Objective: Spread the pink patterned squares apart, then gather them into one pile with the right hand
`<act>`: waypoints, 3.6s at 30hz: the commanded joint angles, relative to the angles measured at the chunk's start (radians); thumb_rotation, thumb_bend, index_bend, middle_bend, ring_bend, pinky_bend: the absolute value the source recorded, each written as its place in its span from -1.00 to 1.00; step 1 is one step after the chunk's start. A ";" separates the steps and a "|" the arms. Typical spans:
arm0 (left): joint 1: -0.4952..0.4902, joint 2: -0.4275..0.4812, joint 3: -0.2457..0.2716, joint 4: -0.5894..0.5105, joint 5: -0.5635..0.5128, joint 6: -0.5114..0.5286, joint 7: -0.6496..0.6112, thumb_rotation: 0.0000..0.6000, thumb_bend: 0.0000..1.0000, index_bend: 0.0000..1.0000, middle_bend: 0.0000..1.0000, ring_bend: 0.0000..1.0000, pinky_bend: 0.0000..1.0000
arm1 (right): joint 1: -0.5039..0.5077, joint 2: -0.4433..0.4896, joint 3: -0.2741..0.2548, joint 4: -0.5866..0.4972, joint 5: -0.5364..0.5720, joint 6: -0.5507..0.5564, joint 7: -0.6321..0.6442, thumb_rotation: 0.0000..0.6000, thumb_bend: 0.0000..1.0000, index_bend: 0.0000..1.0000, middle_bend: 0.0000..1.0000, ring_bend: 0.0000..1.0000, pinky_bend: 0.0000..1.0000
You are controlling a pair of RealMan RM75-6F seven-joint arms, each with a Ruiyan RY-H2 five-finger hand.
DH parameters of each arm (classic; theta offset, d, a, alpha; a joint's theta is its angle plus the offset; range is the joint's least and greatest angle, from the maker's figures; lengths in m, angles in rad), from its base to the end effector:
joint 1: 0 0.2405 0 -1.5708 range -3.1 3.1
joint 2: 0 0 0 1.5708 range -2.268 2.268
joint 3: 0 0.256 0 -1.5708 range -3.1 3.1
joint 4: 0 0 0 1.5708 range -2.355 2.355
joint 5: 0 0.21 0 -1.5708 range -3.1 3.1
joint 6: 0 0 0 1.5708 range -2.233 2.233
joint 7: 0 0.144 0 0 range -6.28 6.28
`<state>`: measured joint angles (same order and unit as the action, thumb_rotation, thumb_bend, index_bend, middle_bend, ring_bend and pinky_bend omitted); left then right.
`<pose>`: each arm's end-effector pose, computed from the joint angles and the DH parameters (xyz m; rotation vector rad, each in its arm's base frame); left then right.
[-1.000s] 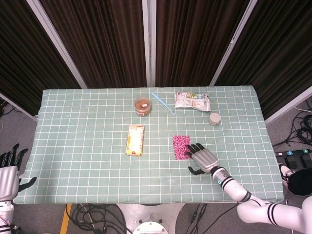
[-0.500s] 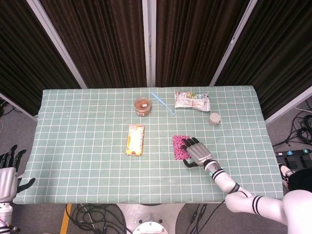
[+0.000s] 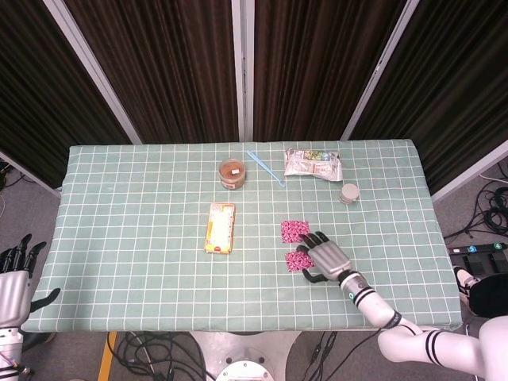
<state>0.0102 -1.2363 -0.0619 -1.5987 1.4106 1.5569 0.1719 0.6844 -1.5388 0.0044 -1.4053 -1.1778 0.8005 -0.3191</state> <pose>-0.3262 0.1517 0.1380 -1.2370 -0.8945 -0.7715 -0.2143 -0.2998 -0.0474 2.0995 -0.9917 0.6085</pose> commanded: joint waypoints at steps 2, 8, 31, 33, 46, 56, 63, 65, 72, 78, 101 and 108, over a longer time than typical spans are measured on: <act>0.002 -0.001 0.001 0.000 0.000 0.002 -0.002 1.00 -0.69 -0.58 -0.71 -0.72 -0.71 | 0.010 -0.010 0.036 0.018 0.014 0.004 0.007 0.05 -0.18 -0.59 -1.00 -1.00 -1.00; 0.008 -0.002 0.003 0.005 -0.009 0.002 -0.007 1.00 -0.69 -0.58 -0.71 -0.72 -0.71 | 0.060 -0.076 0.080 0.095 0.071 -0.051 -0.010 0.02 -0.18 -0.59 -1.00 -1.00 -1.00; 0.011 0.001 0.002 0.005 -0.009 0.002 -0.004 1.00 -0.69 -0.58 -0.71 -0.72 -0.71 | 0.027 -0.042 0.019 0.195 0.132 -0.082 -0.030 0.03 -0.18 -0.59 -1.00 -1.00 -1.00; 0.010 0.001 0.003 0.004 -0.008 0.001 -0.003 1.00 -0.69 -0.58 -0.71 -0.72 -0.71 | 0.012 -0.021 0.011 0.195 0.132 -0.076 -0.022 0.03 -0.18 -0.59 -1.00 -1.00 -1.00; 0.008 0.003 0.001 -0.006 -0.005 0.004 0.006 1.00 -0.69 -0.58 -0.71 -0.72 -0.71 | -0.014 0.025 0.076 0.150 0.059 -0.012 0.130 0.03 -0.35 -0.59 -0.98 -1.00 -1.00; 0.012 0.001 0.002 -0.003 -0.006 0.007 0.003 1.00 -0.69 -0.58 -0.71 -0.72 -0.71 | 0.068 -0.092 0.154 0.220 0.133 -0.036 0.058 0.79 -0.79 -0.47 -0.92 -1.00 -1.00; 0.020 0.001 0.005 -0.002 -0.015 0.008 -0.001 1.00 -0.69 -0.58 -0.71 -0.72 -0.71 | 0.128 -0.192 0.183 0.326 0.238 -0.092 -0.014 0.88 -0.79 -0.45 -0.92 -1.00 -1.00; 0.020 0.000 0.006 -0.001 -0.015 0.006 -0.002 1.00 -0.69 -0.58 -0.71 -0.72 -0.71 | 0.139 -0.209 0.188 0.344 0.256 -0.104 -0.024 0.89 -0.79 -0.45 -0.92 -1.00 -1.00; 0.015 -0.002 0.003 0.005 -0.016 -0.001 -0.004 1.00 -0.69 -0.58 -0.71 -0.72 -0.71 | 0.166 -0.250 0.194 0.382 0.309 -0.126 -0.054 0.92 -0.79 -0.45 -0.92 -1.00 -1.00; 0.017 -0.004 0.004 0.009 -0.020 -0.002 -0.008 1.00 -0.69 -0.58 -0.71 -0.72 -0.71 | 0.174 -0.270 0.191 0.408 0.338 -0.131 -0.071 0.90 -0.79 -0.42 -0.91 -1.00 -1.00; 0.022 -0.005 0.004 0.013 -0.019 0.002 -0.012 1.00 -0.69 -0.58 -0.71 -0.72 -0.71 | 0.157 -0.282 0.188 0.411 0.313 -0.099 -0.046 0.91 -0.72 -0.20 -0.82 -1.00 -1.00; 0.024 -0.004 0.004 0.011 -0.017 0.006 -0.013 1.00 -0.69 -0.58 -0.71 -0.72 -0.71 | 0.113 -0.191 0.172 0.284 0.255 -0.040 -0.023 0.88 -0.72 -0.20 -0.82 -1.00 -1.00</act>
<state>0.0345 -1.2404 -0.0574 -1.5877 1.3942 1.5630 0.1588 0.8152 -1.7615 0.1848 -1.0819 -0.9016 0.7394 -0.3506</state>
